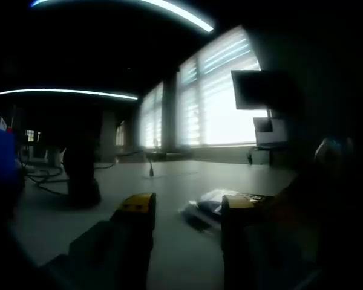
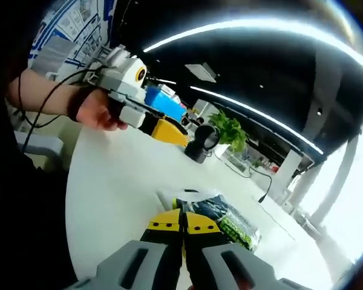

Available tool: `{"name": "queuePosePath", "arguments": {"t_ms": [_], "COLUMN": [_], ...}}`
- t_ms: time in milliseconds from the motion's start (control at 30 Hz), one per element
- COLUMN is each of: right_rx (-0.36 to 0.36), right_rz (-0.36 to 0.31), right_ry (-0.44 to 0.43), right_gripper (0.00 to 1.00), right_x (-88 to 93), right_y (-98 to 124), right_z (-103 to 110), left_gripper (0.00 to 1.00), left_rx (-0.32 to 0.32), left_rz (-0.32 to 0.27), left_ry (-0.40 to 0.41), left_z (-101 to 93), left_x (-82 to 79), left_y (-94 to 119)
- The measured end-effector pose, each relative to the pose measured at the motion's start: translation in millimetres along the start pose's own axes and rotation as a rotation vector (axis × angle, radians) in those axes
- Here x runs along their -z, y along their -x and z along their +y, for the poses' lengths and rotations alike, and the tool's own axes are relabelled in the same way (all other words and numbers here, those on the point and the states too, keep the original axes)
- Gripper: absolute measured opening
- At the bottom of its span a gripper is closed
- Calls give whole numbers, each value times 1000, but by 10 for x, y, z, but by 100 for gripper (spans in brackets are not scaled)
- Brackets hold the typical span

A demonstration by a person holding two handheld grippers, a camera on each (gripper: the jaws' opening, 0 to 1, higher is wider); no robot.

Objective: Clip sheet goods on table flip sheet goods clip sheet goods scan sheet goods put sheet goods back to table

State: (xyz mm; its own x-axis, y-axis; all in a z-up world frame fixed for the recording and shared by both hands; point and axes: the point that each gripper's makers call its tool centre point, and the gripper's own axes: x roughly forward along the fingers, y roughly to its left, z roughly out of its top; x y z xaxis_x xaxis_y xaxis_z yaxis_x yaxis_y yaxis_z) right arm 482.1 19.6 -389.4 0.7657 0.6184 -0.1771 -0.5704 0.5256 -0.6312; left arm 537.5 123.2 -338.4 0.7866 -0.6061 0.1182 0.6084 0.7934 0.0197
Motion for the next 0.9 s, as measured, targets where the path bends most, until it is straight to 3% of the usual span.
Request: {"name": "queuePosePath", "arguments": {"t_ms": [133,233,333,433,533,900], "right_rx": [4,14,26,23,20,35], "right_rz": [-3,-11,-11,-11,-6,-13], "right_ry": [-23,63,36,29,16,6], "right_gripper": [0,0,0,12,7,5], "right_x": [9,3,-3,9,27,13], "right_y": [18,-3,-18,-46,-68,-11], "right_z": [-3,17,15,17,16,-51], "left_gripper": [36,36,36,36,36,36], "left_rx": [1,1,-1,-2,-1,0], "left_rz": [1,1,1,2,3,3], "left_ry": [-2,-2,-1,-2,-3,-4], "left_z": [0,0,5,6,3,0], "left_x": [1,2,2,4,5,6], "left_y": [0,0,1,0,-2,-5]}}
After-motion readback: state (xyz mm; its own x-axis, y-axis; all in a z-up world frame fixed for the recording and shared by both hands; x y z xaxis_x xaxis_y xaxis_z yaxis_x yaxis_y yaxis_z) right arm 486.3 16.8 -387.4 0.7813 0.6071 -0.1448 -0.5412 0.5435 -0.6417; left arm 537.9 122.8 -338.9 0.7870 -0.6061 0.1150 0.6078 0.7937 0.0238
